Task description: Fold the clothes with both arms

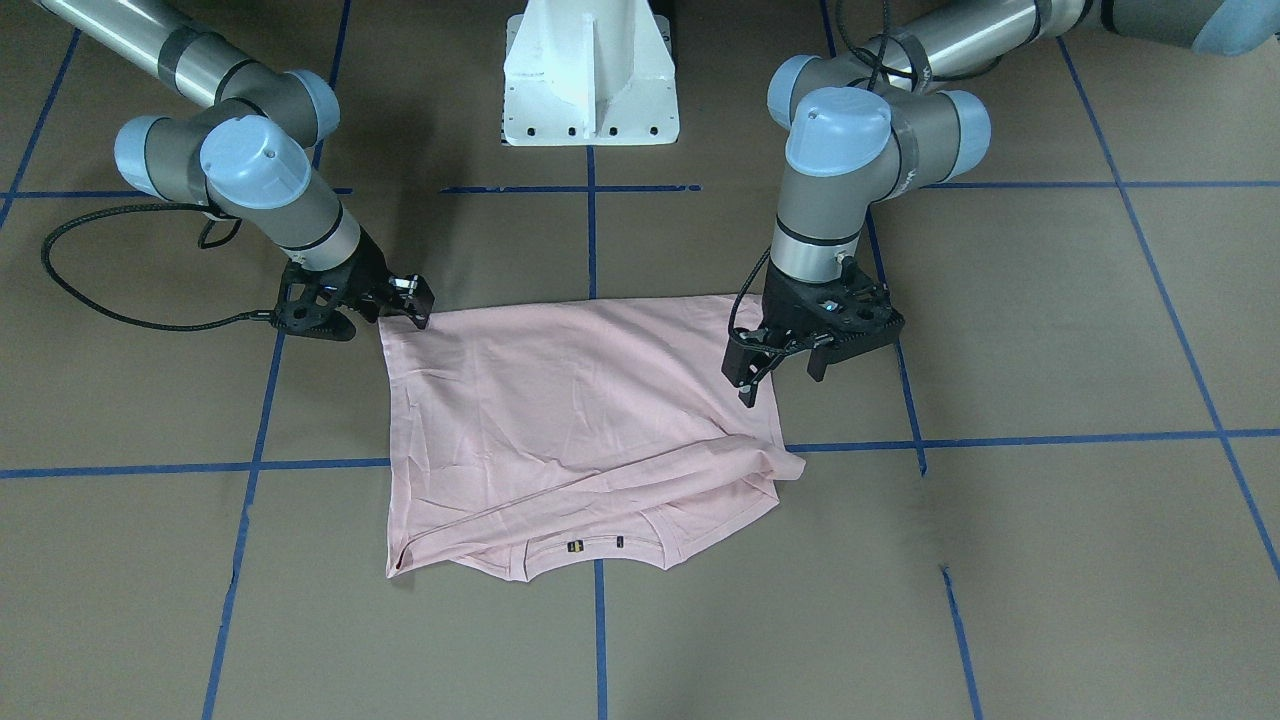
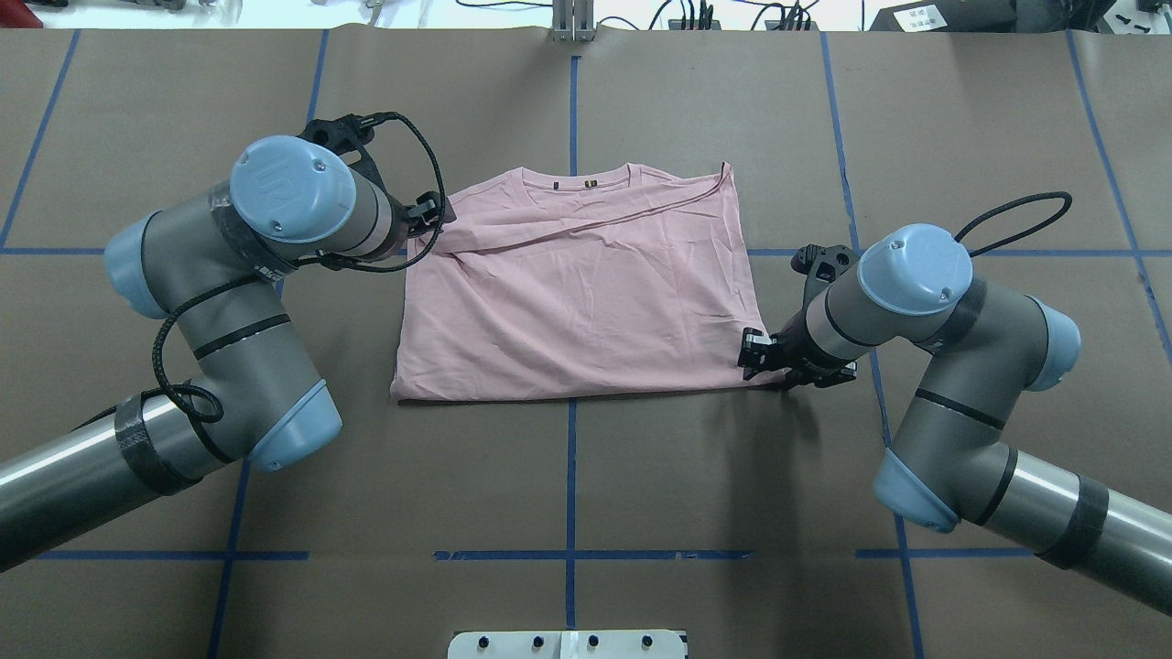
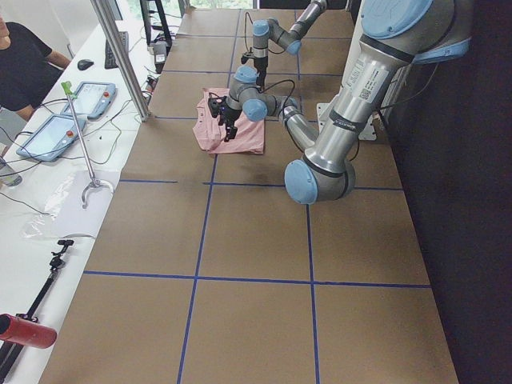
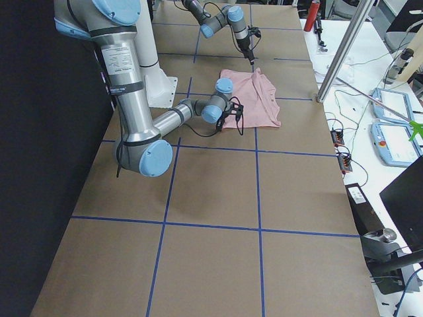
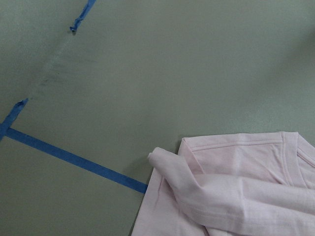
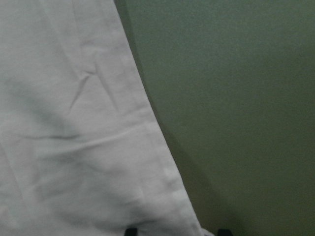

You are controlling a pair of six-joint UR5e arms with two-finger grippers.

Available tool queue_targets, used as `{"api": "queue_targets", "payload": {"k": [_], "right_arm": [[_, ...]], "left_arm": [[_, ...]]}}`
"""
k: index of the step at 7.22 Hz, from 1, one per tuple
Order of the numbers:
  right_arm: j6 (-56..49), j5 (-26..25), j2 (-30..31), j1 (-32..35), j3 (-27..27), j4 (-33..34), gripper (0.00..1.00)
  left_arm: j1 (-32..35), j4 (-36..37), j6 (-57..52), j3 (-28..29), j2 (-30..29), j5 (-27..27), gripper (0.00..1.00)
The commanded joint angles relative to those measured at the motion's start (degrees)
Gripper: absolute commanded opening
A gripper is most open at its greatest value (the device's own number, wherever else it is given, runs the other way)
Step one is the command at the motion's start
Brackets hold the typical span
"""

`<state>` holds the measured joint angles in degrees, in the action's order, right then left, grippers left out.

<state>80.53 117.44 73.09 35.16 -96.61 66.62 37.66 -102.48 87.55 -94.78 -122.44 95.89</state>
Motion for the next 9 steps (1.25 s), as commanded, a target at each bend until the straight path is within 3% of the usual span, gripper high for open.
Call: {"api": "queue_targets", "payload": {"k": [1,5,8,9], "right_arm": [[-0.20,0.24,-0.05,0.70,0.01,0.00,0.00],[0.24,0.51,3.54,0.79,-4.53,0.00,0.00],[1.29,0.07,21.77,-8.22,-22.95,-0.09,0.00],[6.08,-0.19,24.88,-14.96,-25.88,-0.09,0.00]], "left_arm": [[-0.31,0.00,0.34,-0.06,0.01,0.00,1.00],[-1.10,0.52,1.22,-0.58,0.01,-0.09,1.00],[-3.29,4.12,3.32,-3.74,0.27,-0.35,1.00],[-4.17,4.22,4.02,-3.75,0.27,-0.53,1.00]]}}
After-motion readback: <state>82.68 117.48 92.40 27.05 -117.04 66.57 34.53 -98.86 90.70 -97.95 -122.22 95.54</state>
